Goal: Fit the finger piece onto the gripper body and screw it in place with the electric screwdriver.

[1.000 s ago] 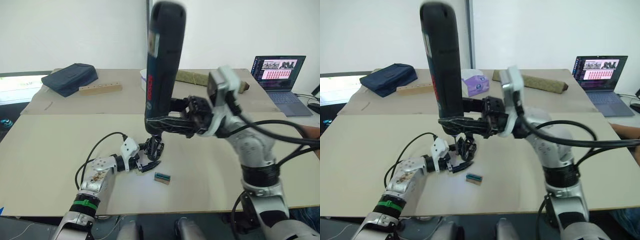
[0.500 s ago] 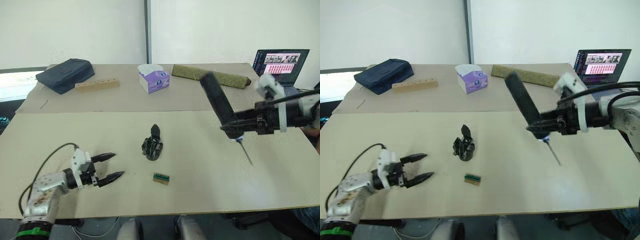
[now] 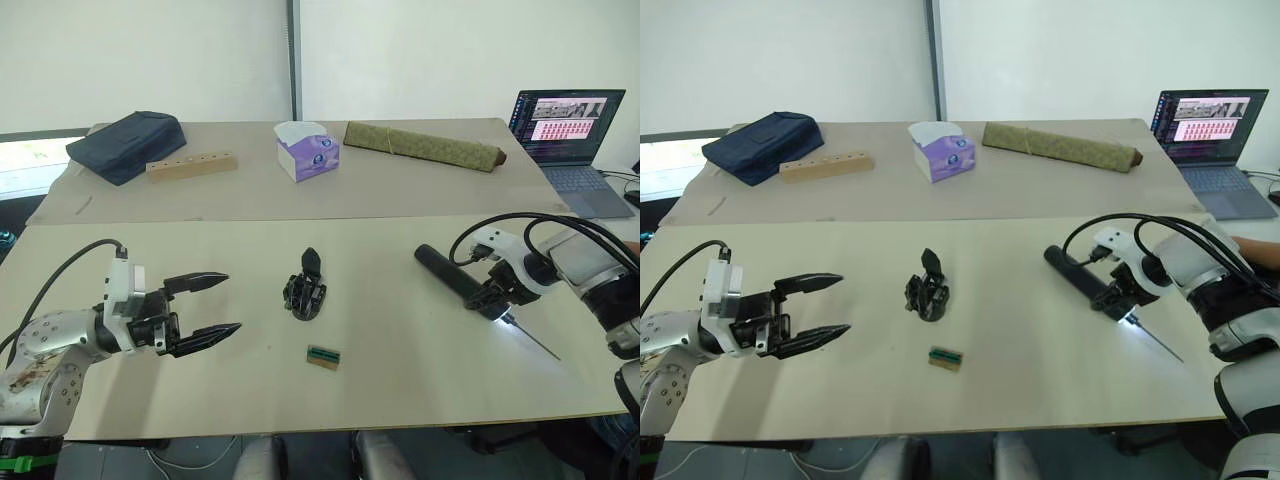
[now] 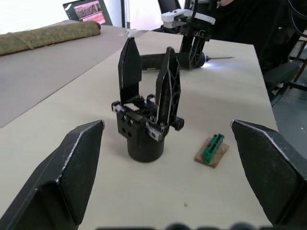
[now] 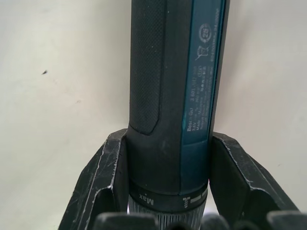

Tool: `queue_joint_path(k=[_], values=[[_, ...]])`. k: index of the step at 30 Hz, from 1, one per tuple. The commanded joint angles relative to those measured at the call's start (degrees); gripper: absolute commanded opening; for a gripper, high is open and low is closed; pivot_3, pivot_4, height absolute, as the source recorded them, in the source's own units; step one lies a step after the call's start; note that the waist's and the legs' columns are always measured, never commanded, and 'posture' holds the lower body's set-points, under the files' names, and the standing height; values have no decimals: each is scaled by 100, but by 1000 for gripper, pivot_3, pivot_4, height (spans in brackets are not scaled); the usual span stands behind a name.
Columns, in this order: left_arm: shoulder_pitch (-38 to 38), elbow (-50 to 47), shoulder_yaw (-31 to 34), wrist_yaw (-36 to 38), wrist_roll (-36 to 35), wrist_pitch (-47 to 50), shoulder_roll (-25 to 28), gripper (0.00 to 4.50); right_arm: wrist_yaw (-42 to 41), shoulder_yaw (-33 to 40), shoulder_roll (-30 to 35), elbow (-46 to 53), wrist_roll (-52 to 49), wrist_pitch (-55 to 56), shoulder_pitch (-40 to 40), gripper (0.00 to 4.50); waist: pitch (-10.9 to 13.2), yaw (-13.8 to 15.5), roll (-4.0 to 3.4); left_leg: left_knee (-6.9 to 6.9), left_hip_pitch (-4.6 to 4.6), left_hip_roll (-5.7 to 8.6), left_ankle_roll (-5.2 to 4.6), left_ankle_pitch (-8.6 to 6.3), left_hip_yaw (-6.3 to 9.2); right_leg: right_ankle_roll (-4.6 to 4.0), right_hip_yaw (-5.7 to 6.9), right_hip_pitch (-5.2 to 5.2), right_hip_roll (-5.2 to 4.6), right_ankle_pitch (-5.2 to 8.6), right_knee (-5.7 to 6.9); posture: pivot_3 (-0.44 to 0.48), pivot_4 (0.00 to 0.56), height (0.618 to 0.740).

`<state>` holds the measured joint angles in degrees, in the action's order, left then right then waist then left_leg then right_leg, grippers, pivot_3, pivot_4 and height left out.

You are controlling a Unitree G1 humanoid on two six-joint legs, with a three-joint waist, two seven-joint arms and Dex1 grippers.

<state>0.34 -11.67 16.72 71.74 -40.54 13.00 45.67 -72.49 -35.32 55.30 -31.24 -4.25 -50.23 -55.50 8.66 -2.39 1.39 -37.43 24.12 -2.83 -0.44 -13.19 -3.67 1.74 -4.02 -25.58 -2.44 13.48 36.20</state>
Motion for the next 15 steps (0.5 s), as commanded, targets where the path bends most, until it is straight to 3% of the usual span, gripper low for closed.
queue_joint_path(k=[1, 6, 9, 12, 15], values=[[-110, -289, 136, -59, 50, 20, 86, 4500, -137, 89, -87, -366, 389, 400, -160, 2945, 2, -1, 4, -13, -2, -1, 0, 0, 0, 3, 2, 12, -1, -3, -1, 0, 150, 740], [-359, -345, 324, -349, 80, 314, 229, 4500, -324, 486, 134, -279, 501, 455, -217, 4471, 6, 7, 9, -49, -15, 3, -6, 6, -9, 13, -3, 44, -15, -24, -10, 0, 150, 740], [-501, -352, 550, -498, 47, 513, 334, 4500, -613, 754, 487, 59, 415, 592, -129, 4471, 10, 47, 5, -50, -15, 1, -7, 9, -9, 15, -2, 38, -13, -27, -2, 0, 150, 740], [-637, -76, 858, -759, 644, -27, 313, 4500, -648, 1695, 865, 629, -100, 1137, 219, 4471, 23, 72, -14, -47, -14, -2, -7, 8, -7, 12, 2, 29, -8, -24, 2, 0, 150, 740], [-745, 152, 900, -809, 1061, -442, 289, 4500, -807, 2691, 827, 1232, -758, 2003, 891, 4471, 23, 97, -12, -38, -20, -4, -7, 7, -6, 5, 5, 32, -2, -18, 2, 0, 150, 740]])
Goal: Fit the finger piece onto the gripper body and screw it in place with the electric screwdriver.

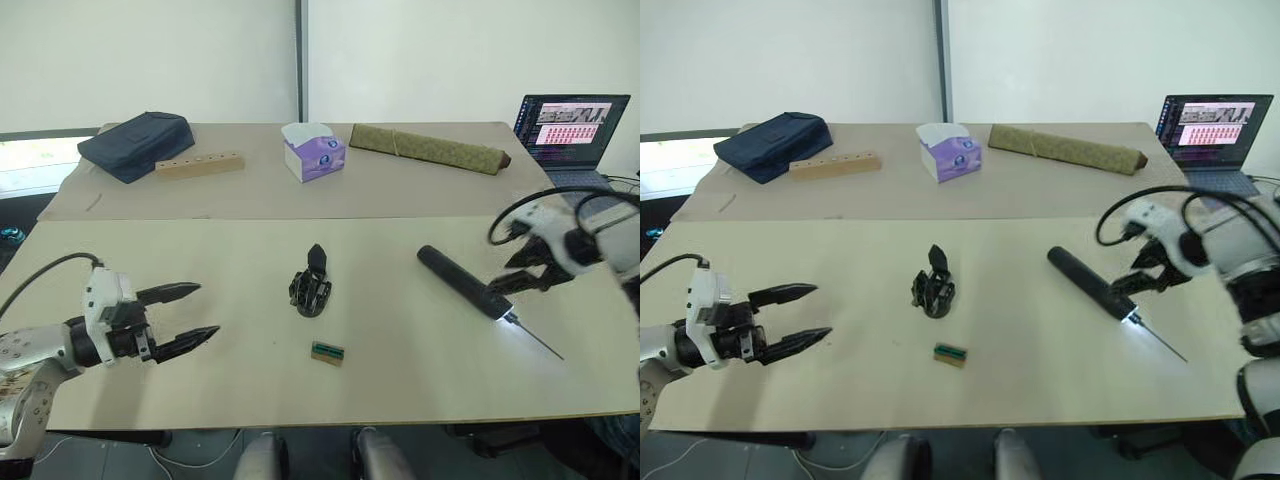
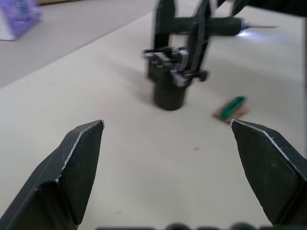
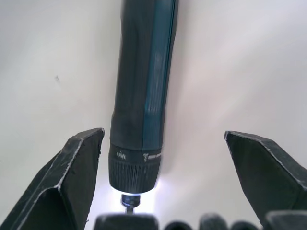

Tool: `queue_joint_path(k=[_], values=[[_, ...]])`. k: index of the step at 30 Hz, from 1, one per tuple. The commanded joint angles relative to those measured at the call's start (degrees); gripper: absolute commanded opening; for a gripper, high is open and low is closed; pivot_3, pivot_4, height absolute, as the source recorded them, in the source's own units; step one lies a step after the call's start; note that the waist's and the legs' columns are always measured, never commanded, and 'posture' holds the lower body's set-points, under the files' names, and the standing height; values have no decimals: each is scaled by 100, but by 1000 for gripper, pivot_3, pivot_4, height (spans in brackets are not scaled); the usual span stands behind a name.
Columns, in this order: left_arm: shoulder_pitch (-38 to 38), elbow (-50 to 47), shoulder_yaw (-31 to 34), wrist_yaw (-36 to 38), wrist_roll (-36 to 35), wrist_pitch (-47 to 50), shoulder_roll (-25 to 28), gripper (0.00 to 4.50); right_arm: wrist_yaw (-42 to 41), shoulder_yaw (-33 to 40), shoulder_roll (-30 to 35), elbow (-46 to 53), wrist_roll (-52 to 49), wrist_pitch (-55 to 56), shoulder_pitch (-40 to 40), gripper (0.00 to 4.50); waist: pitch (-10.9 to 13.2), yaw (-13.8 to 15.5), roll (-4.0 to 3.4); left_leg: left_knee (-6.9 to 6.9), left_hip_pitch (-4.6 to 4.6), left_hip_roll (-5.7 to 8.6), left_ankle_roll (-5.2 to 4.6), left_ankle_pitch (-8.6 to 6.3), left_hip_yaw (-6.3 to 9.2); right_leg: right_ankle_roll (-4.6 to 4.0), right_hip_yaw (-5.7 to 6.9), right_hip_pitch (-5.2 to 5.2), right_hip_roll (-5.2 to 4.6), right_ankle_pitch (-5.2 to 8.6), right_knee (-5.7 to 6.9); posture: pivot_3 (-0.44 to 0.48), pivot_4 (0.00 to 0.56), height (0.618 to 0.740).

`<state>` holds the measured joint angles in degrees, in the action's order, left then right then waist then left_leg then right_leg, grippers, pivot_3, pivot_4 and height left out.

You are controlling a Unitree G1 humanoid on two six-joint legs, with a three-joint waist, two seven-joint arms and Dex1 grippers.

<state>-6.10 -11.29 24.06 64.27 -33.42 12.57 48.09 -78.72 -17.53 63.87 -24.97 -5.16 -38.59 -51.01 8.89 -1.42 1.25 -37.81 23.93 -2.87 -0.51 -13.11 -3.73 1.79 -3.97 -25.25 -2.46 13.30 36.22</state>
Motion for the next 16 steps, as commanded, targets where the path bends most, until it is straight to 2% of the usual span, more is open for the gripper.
queue_joint_path(k=[1, 2, 4, 7, 11, 16], values=[[-164, 217, 168, -120, 585, -653, 27, 4500, -482, 1437, -155, 971, -1158, 1222, 860, 4471, 1, 3, 5, 2, -4, -2, 0, 0, -1, -1, 1, 5, 2, 0, -1, 0, 150, 740], [-259, 383, 154, -197, 874, -927, 25, 4500, -625, 2004, -435, 1484, -1649, 1671, 1458, 4471, 1, 7, 8, 5, -8, -3, 0, -1, -2, -1, -1, 8, 2, 0, -2, 0, 150, 740], [-396, 669, 126, -174, 1183, -1401, -2, 4500, -575, 2657, -979, 2303, -2143, 2358, 2419, 4471, -1, 17, 18, 10, -22, -5, 0, -1, 3, 1, 2, 27, 7, 1, -5, 0, 150, 740], [-453, 936, 136, -214, 1287, -1672, -61, 4500, -616, 2874, -1641, 3015, -2296, 3380, 3404, 4471, 0, 61, 17, 3, -24, -4, 0, -1, 3, 3, 1, 31, 3, 0, 4, 0, 150, 740], [-533, 1022, 150, -286, 1345, -1852, -102, 4500, -171, 2774, -2136, 3286, -2211, 3717, 3746, 4471, 3, 73, 18, -20, -25, 0, 2, 3, -2, 20, -3, 42, -9, -16, 7, 0, 150, 740], [-612, 885, 140, -334, 1309, -1979, -135, 4500, -94, 2711, -2204, 3206, -2168, 4091, 3951, 4471, 3, 76, 33, -16, -73, -4, 5, 1, -2, 8, 2, 89, -10, -6, -4, 0, 150, 740]])
